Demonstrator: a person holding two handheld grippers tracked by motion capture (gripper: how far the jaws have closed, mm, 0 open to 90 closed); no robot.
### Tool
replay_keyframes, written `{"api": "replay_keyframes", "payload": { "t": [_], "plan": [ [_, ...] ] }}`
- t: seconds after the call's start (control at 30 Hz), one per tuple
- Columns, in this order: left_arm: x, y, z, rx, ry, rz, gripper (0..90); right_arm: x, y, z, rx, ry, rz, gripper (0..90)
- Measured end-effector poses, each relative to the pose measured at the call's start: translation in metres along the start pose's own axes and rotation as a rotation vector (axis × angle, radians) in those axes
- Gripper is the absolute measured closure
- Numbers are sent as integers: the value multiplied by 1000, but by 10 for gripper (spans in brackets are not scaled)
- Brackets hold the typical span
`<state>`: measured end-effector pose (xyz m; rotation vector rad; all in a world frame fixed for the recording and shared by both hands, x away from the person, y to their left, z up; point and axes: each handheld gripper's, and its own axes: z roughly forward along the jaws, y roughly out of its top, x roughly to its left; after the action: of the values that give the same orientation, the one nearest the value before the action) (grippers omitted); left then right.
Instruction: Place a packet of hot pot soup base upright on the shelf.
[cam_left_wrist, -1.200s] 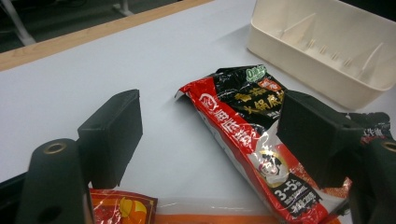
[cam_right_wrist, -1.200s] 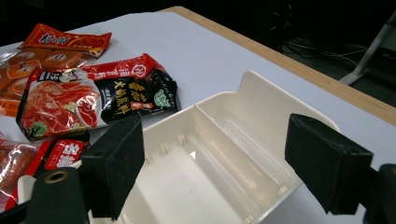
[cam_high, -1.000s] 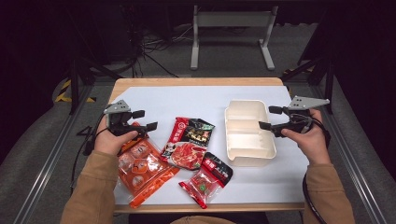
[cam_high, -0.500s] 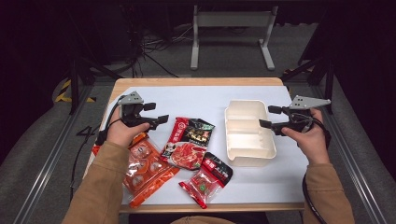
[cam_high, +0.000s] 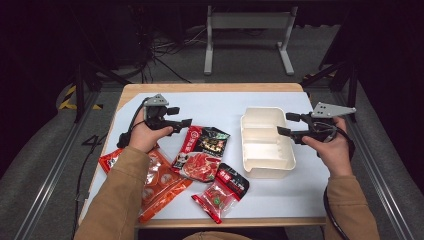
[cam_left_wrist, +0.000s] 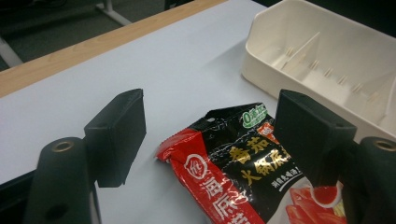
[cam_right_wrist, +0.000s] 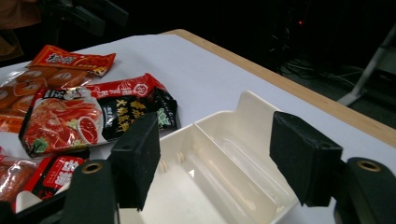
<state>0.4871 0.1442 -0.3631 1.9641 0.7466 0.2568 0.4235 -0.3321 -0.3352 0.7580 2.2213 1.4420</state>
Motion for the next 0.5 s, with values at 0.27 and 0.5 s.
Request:
{"api": "replay_keyframes", "payload": {
  "t": [0.27,0.5],
  "plan": [
    [5,-4,25,10,-8,-25,275,1,-1,0,13,-28,0,323],
    [14,-13,42,39,-4,-51,327,2,0,1,7,-16,-4,322]
  ]
}}
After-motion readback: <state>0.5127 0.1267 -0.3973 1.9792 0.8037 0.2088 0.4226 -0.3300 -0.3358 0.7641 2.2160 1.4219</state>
